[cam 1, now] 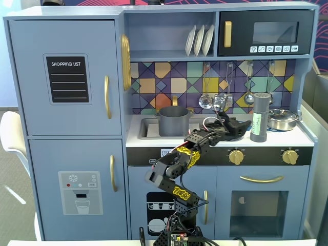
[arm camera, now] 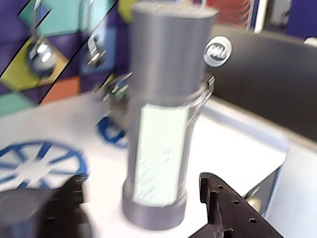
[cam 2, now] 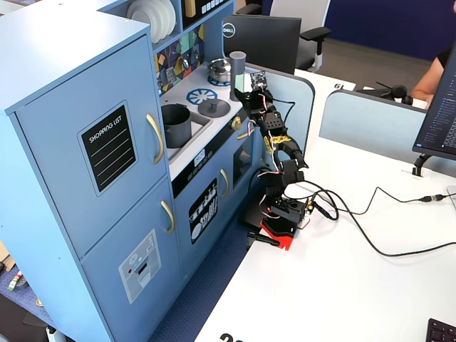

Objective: Put salt in the gray recipient

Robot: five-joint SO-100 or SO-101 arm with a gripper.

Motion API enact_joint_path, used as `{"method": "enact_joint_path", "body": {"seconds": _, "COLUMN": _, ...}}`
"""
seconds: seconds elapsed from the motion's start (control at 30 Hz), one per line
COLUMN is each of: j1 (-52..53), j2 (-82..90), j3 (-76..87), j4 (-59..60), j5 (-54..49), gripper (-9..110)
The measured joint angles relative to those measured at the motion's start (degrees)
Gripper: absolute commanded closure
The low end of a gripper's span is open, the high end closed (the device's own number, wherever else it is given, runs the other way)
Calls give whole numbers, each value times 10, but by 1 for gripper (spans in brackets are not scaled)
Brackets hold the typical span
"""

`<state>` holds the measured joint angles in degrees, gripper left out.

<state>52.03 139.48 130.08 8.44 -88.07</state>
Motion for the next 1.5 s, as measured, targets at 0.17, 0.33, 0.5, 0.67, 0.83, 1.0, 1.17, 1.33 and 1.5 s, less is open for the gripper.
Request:
{"method": "enact_joint_path", "body": {"seconds": 0.17, "j1": 13, "j2": -63, "j3": -26, "j4": -63, "j5": 18, "gripper": 56}}
{"method": "enact_joint_path", "body": {"seconds": 0.33, "j1": 16, "j2": -138, "j3": -73, "j4": -100, "j5": 28, "gripper": 56}}
{"method": "enact_joint_path", "body": {"seconds": 0.5, "j1": 16, "j2": -220, "j3": -121, "j4": -136, "j5": 28, "gripper": 57}}
{"method": "enact_joint_path", "body": {"seconds": 0.67, "j1": 16, "j2": -302, "j3": -184, "j4": -156, "j5": 28, "gripper": 58}}
{"method": "enact_joint_path", "body": {"seconds": 0.83, "j1": 14, "j2": -375, "j3": -250, "j4": -160, "j5": 28, "gripper": 59}}
{"method": "enact_joint_path", "body": {"seconds": 1.0, "j1": 4, "j2": -443, "j3": -318, "j4": -160, "j5": 28, "gripper": 60}}
{"method": "enact_joint_path", "body": {"seconds": 1.17, "j1": -4, "j2": -493, "j3": -378, "j4": -160, "j5": 28, "gripper": 63}}
{"method": "enact_joint_path", "body": {"seconds": 1.33, "j1": -5, "j2": -518, "j3": -410, "j4": -160, "j5": 28, "gripper": 86}}
{"method": "enact_joint_path", "body": {"seconds": 1.5, "j1": -16, "j2": -518, "j3": -414, "j4": -157, "j5": 6, "gripper": 101}}
